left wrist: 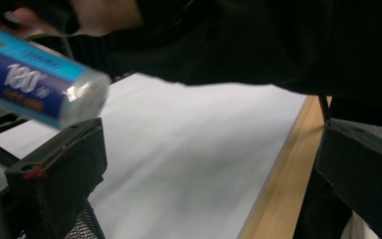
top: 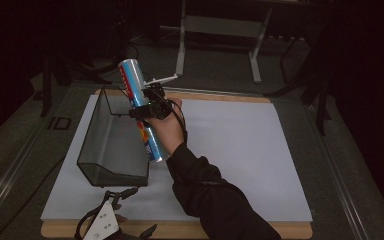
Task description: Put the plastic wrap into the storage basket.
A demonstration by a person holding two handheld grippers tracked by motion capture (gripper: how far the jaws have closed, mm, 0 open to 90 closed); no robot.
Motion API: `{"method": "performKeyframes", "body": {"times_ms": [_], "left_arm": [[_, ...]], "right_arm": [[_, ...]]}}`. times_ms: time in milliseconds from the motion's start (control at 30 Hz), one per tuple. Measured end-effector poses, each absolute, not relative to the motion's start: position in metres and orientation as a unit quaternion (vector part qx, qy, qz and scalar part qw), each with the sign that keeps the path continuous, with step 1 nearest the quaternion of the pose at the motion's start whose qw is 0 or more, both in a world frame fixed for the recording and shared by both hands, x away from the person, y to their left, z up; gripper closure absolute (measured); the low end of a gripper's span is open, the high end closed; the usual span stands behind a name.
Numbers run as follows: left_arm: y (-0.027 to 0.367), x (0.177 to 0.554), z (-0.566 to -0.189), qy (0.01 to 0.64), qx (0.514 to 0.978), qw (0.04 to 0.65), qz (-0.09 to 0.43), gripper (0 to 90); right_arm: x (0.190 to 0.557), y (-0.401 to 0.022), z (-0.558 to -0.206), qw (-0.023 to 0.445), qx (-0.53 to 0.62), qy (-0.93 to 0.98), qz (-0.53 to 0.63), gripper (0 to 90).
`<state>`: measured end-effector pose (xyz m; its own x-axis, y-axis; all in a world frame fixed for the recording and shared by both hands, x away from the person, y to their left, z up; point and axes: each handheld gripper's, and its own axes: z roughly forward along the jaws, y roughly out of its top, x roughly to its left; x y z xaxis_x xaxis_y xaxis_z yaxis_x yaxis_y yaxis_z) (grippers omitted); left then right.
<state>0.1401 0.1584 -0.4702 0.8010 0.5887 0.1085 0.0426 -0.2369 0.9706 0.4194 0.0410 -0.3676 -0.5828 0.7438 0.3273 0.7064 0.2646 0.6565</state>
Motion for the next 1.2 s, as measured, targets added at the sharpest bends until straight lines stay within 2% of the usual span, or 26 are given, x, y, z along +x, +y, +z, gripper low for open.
{"method": "performKeyframes", "body": {"times_ms": [267, 467, 767, 800, 1200], "left_arm": [[0.160, 0.139, -0.470, 0.212, 0.746, 0.587, 0.235, 0.5], [0.162, 0.138, -0.470, 0.212, 0.746, 0.585, 0.237, 0.5], [0.163, 0.139, -0.469, 0.214, 0.742, 0.591, 0.234, 0.5], [0.163, 0.139, -0.469, 0.213, 0.742, 0.592, 0.231, 0.5], [0.163, 0.138, -0.469, 0.208, 0.742, 0.595, 0.229, 0.5]], "right_arm": [[0.421, 0.074, -0.377, 0.035, 0.437, 0.800, 0.410, 31.4], [0.421, 0.090, -0.395, 0.033, 0.472, 0.770, 0.428, 31.4], [0.422, 0.095, -0.424, 0.044, 0.494, 0.765, 0.411, 31.5], [0.421, 0.095, -0.432, 0.030, 0.500, 0.763, 0.408, 31.4], [0.416, 0.096, -0.439, 0.036, 0.521, 0.755, 0.396, 31.4]]}}
